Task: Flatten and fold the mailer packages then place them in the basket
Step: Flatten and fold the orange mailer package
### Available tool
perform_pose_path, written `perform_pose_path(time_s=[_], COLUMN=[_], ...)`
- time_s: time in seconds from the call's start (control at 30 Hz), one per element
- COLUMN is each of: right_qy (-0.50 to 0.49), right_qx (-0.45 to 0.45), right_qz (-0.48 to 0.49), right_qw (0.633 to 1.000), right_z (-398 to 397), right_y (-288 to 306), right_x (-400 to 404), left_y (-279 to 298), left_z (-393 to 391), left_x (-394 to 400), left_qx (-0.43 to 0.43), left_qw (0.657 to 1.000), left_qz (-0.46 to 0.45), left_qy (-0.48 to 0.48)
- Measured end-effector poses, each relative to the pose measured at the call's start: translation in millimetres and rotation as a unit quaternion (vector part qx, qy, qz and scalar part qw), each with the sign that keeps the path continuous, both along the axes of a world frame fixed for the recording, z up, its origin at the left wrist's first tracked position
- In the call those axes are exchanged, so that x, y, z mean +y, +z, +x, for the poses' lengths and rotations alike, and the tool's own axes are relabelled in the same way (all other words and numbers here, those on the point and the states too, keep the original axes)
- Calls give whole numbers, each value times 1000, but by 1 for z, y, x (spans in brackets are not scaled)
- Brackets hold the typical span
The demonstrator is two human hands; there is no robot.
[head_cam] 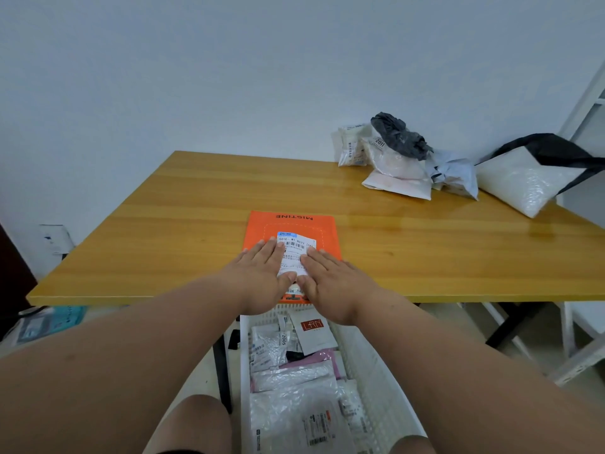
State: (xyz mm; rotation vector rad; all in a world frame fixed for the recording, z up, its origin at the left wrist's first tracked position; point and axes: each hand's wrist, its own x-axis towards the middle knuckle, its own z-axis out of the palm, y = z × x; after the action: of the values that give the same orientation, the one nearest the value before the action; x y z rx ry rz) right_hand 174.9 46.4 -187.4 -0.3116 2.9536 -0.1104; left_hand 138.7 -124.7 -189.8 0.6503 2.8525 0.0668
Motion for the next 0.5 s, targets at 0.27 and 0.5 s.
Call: perform_pose_path(time_s=[0.27, 0.5], right_qy=[-8, -17], right_qx=[10, 12], right_qz=[-1, 7], right_qw=[1000, 1000], right_z=[-1, -7], right_y=[8, 16], right_x=[-4, -10], left_y=[1, 2], left_z=[-2, -2], left_x=[0, 1], left_qx=[-7, -14], left_qw=[1000, 1000], left_qz=[-4, -5], left_qy=[-1, 6])
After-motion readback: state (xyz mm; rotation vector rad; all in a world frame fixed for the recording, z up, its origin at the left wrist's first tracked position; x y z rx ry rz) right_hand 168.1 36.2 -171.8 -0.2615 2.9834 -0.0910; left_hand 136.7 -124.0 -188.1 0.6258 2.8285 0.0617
